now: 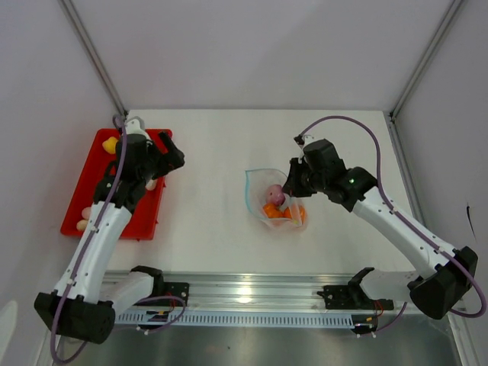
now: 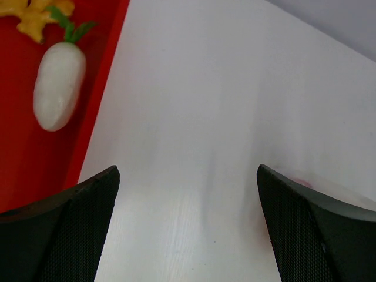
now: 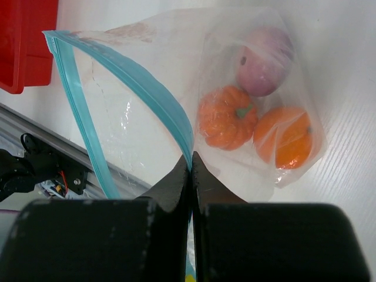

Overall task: Place the food in the zip-top bag and seal the zipper
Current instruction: Pick up the fake vegetable from the bin.

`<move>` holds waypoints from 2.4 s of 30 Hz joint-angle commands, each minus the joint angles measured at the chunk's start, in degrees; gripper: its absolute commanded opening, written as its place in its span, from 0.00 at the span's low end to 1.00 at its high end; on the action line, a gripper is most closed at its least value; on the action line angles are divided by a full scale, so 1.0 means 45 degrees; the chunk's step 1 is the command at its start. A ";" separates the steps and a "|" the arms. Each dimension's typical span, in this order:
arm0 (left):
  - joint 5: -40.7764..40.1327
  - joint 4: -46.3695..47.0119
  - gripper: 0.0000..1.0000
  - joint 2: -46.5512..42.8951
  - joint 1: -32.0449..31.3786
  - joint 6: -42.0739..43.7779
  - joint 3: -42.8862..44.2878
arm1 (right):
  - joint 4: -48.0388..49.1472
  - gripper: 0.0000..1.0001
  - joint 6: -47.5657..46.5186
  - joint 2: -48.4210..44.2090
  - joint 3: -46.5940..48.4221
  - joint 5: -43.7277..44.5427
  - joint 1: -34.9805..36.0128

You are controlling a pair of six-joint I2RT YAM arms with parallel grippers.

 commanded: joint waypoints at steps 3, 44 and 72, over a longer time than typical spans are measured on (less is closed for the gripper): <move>0.1052 0.0316 1.00 0.1292 0.2163 -0.0071 -0.0552 | 0.0463 0.00 -0.0167 -0.0021 -0.0081 -0.0338 0.0027; 0.0703 -0.1477 0.93 1.0767 0.5681 0.2155 0.4525 | 0.0522 0.00 -0.0342 -0.0744 -0.0472 -0.0593 -0.0032; 0.0800 -0.2259 0.60 1.3151 0.5681 0.3679 0.6147 | 0.0522 0.00 -0.0147 -0.1057 -0.0863 -0.0573 -0.0051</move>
